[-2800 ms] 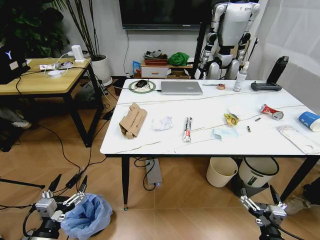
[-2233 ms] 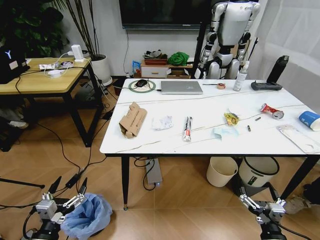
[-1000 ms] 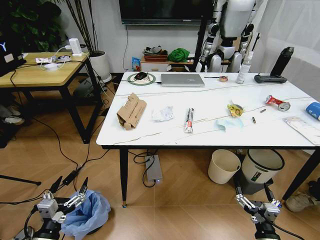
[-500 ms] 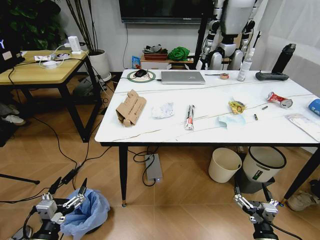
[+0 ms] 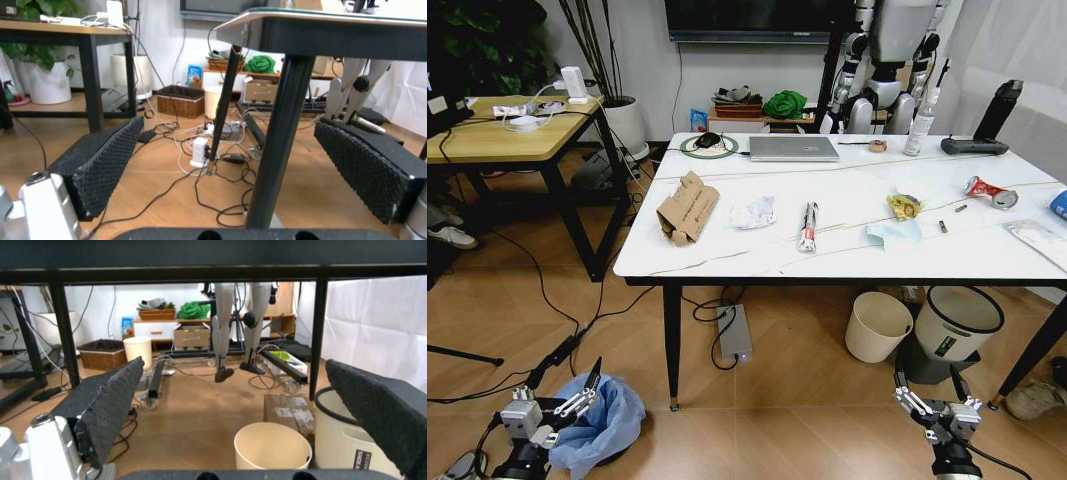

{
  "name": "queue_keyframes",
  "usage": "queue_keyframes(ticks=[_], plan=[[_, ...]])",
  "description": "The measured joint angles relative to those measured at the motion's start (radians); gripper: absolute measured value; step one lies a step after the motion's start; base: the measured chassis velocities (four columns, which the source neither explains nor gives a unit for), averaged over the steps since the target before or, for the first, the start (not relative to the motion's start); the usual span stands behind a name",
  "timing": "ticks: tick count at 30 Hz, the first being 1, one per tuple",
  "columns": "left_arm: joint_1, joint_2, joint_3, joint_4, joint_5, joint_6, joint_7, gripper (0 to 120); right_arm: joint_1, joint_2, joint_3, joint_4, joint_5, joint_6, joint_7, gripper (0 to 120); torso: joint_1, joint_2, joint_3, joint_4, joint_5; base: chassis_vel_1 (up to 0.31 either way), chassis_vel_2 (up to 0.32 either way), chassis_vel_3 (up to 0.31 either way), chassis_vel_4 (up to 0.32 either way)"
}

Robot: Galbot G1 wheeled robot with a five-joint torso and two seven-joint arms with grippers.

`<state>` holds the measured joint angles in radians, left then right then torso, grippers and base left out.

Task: Pick up the trash bin and place the trash from the table into it.

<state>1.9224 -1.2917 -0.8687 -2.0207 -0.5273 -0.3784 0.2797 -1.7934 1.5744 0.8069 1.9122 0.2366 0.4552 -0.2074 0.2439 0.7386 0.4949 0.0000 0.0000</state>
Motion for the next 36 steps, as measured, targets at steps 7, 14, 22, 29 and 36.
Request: queue_keyframes(ticks=[7, 14, 22, 29, 36], plan=[[0.002, -0.010, 0.004, -0.007, 0.005, 0.005, 0.000, 100, 0.005, -0.001, -0.007, -0.003, 0.001, 0.001, 0.000, 100, -0.010, -0.025, -0.015, 0.0000, 0.0001, 0.000, 0.000, 0.000, 0.000], [0.004, -0.024, 0.007, -0.018, 0.003, 0.007, 0.001, 100, 0.014, 0.004, -0.021, -0.001, -0.001, -0.006, 0.000, 100, -0.022, -0.056, -0.034, 0.0000, 0.0000, 0.000, 0.000, 0.000, 0.000], [0.005, -0.020, 0.007, -0.008, -0.010, 0.002, 0.005, 100, 0.028, 0.023, -0.040, 0.004, -0.020, -0.018, 0.000, 100, -0.036, -0.089, -0.053, 0.0000, 0.0000, 0.000, 0.000, 0.000, 0.000], [0.004, -0.017, 0.014, -0.001, -0.011, -0.001, 0.014, 100, 0.030, 0.033, -0.053, -0.001, -0.045, -0.015, 0.001, 100, -0.049, -0.120, -0.072, 0.0000, 0.0000, 0.000, 0.000, 0.000, 0.000], [-0.005, 0.001, 0.016, 0.021, -0.023, -0.003, 0.018, 100, 0.031, 0.034, -0.054, -0.006, -0.066, -0.012, 0.005, 100, -0.059, -0.146, -0.087, 0.0000, -0.0001, 0.000, 0.000, 0.000, 0.000]])
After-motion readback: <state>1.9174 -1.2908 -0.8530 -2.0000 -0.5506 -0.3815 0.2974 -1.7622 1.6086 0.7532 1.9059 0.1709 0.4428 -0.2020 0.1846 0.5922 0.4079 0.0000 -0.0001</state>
